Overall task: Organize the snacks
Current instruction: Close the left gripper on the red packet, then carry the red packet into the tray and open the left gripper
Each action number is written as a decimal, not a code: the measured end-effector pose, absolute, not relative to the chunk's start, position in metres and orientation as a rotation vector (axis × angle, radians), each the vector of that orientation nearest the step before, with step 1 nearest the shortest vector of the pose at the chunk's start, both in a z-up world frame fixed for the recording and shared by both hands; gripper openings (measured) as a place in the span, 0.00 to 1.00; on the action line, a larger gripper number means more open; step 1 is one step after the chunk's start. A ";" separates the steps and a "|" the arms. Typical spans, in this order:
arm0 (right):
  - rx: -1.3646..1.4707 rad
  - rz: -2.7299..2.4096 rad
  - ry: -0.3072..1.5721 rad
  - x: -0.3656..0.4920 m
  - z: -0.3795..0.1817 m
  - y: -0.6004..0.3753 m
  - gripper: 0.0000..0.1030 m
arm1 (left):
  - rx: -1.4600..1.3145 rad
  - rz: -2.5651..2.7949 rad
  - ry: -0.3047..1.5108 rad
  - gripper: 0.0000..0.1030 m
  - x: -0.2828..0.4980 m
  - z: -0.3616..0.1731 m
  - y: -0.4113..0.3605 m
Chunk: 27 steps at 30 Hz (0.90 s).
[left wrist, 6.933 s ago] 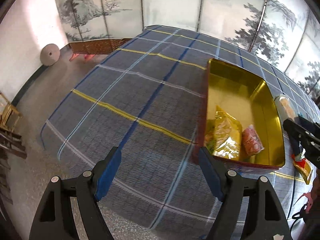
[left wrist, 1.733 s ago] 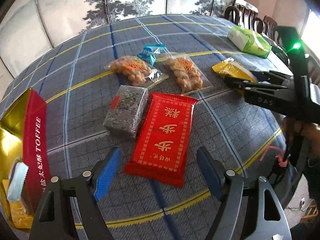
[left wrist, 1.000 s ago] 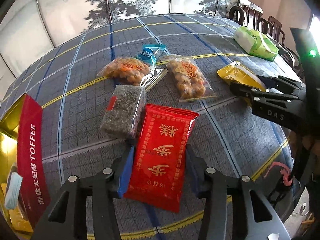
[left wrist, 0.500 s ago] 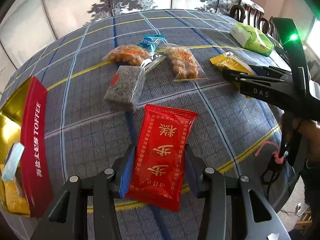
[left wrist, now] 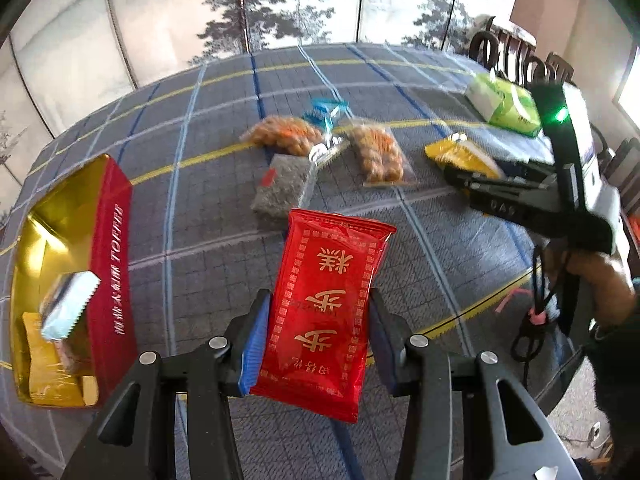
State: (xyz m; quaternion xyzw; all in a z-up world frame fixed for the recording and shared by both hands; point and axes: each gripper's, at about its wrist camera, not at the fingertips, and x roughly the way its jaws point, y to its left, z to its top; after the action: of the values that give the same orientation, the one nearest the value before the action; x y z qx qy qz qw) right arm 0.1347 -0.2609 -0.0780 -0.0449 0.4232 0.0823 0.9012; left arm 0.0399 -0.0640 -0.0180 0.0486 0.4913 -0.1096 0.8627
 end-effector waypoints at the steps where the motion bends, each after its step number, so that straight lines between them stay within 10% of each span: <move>1: -0.093 0.170 0.875 0.135 -0.078 -0.261 0.55 | 0.097 -0.226 1.021 0.41 0.040 -0.014 -0.062; 27: -0.094 0.170 0.876 0.135 -0.078 -0.261 0.55 | -0.051 0.167 0.953 0.41 0.043 0.019 0.110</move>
State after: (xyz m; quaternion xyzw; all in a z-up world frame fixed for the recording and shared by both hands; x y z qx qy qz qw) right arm 0.1348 -0.2608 -0.0781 -0.0453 0.4234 0.0819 0.9011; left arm 0.0430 0.1099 0.0193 -0.0244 0.4583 0.0802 0.8848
